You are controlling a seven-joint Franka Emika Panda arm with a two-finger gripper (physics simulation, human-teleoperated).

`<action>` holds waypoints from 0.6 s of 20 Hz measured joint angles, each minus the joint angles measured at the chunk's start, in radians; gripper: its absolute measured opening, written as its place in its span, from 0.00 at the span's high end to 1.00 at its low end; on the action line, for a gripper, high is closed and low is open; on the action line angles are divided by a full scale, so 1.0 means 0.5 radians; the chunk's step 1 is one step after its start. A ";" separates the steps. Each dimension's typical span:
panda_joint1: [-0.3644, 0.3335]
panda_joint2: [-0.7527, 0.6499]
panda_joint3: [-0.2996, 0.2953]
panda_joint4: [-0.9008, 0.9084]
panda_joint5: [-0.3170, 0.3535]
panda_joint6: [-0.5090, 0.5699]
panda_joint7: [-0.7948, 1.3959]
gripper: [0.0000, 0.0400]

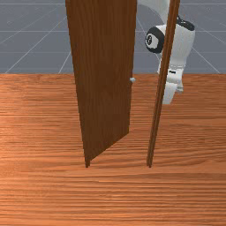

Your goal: Open the door

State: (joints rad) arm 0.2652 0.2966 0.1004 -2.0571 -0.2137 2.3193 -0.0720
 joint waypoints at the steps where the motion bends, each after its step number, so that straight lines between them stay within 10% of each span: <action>1: 0.015 0.177 -0.035 0.284 -0.031 -0.122 -0.027 1.00; 4: 0.016 0.547 -0.091 0.890 -0.040 -0.352 -0.110 1.00; 7: -0.171 0.454 0.010 0.703 0.086 -0.167 -0.549 1.00; 12: -0.943 0.407 0.097 0.604 0.195 -0.056 -2.623 1.00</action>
